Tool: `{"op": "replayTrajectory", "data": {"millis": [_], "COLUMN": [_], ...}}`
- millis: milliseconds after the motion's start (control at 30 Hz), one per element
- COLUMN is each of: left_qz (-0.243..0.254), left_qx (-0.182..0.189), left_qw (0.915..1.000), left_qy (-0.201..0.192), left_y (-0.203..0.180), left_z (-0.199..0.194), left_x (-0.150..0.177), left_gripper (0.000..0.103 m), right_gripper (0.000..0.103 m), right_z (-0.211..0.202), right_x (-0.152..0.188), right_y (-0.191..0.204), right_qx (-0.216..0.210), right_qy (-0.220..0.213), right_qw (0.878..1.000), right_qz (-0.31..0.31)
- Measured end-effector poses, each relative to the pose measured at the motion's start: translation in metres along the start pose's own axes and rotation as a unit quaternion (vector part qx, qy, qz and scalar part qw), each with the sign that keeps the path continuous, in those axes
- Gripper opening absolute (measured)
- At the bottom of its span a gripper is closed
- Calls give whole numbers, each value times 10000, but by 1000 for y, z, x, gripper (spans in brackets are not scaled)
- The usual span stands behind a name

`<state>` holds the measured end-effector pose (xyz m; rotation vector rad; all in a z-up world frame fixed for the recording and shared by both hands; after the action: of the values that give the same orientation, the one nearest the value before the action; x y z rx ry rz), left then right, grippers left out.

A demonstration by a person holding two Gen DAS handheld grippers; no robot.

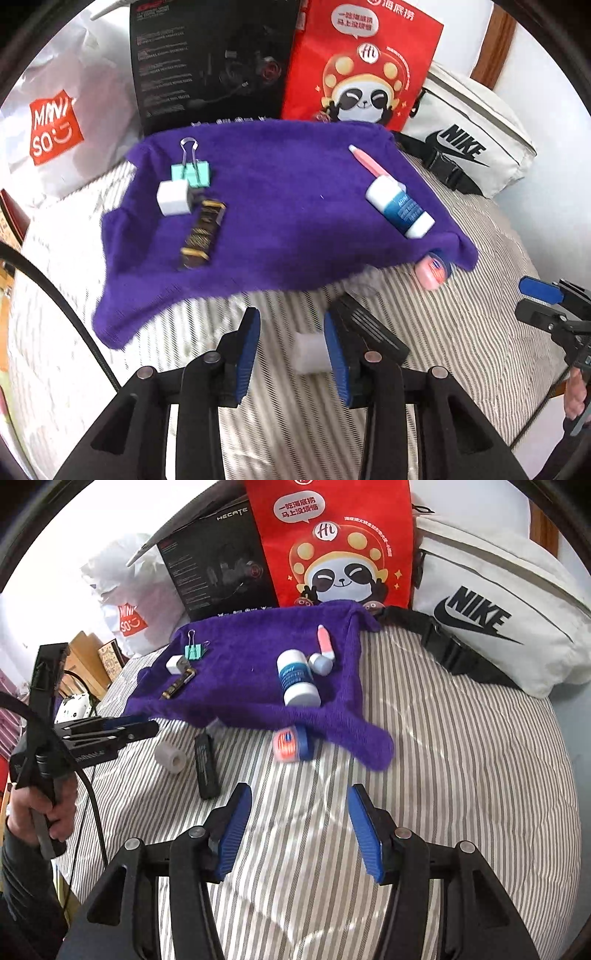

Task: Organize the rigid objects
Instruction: 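Set the balm bottle on the towel and open right while left sets the box beside the charger, then lower the left gripper onto the white tape roll and close it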

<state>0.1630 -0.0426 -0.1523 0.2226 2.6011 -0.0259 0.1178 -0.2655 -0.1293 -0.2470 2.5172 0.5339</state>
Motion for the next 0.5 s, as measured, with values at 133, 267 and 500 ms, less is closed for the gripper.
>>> {"op": "replayTrajectory", "data": {"millis": [133,267,500], "left_qz": [11,144,384], "left_qx": [61,-86,-105], "left_qw": [9999,9997,9988], "left_qy": [141,159,279], "left_y": [-13,-20,-35], "left_z": [8,15,19], "left_x": [6,9,16], "left_gripper": [34,42,45], "right_gripper": [54,54,54], "right_z": [-8,-12,-9], "right_x": [11,20,27], "right_y": [-5,-13,-21], "right_qx": [-31,-60,-109], "right_qy": [-34,-51,-13], "right_qw": [9999,9998,9995], "right_qz": [90,201,290]}}
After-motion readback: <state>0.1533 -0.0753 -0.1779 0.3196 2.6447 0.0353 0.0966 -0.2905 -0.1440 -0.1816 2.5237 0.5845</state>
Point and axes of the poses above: each gripper's, at about its wrist camera, not at the fingertips, and z roughly the way its jaws point, y to its left, x to its underside, the point moved 5 cm from there along z, roughly the way its jaws point, and after that the axes turned 10 degrees about -x, right-handed, at the moved point
